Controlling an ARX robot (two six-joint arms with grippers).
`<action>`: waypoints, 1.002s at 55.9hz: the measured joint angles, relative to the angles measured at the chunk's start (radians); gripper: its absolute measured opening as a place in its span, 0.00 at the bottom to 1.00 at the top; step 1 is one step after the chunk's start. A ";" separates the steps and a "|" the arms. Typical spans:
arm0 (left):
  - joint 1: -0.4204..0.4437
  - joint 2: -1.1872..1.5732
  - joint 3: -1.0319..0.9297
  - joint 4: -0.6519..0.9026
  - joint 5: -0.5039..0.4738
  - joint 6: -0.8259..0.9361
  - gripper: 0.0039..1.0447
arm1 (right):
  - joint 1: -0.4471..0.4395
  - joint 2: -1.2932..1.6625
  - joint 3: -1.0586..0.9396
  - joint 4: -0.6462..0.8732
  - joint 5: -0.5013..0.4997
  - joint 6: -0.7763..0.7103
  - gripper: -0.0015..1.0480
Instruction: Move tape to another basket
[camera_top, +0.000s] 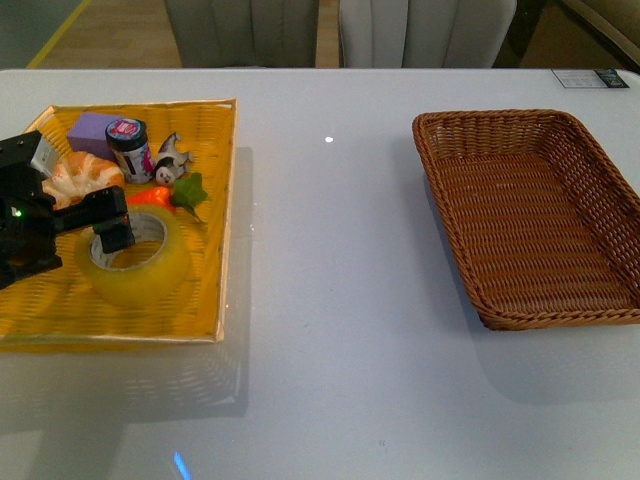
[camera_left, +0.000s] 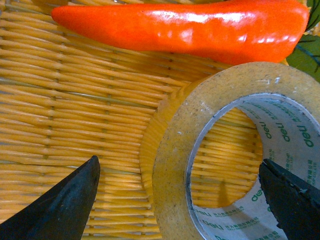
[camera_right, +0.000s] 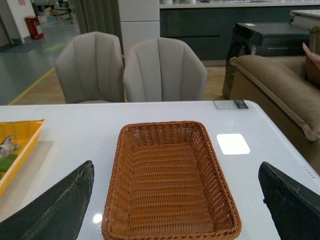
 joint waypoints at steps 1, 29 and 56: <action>-0.001 0.002 0.000 -0.001 -0.002 0.002 0.74 | 0.000 0.000 0.000 0.000 0.000 0.000 0.91; -0.010 -0.065 -0.045 -0.008 0.003 -0.019 0.15 | 0.000 0.000 0.000 0.000 0.000 0.000 0.91; -0.174 -0.458 0.018 -0.147 0.040 -0.184 0.15 | 0.000 0.000 0.000 0.000 0.000 0.000 0.91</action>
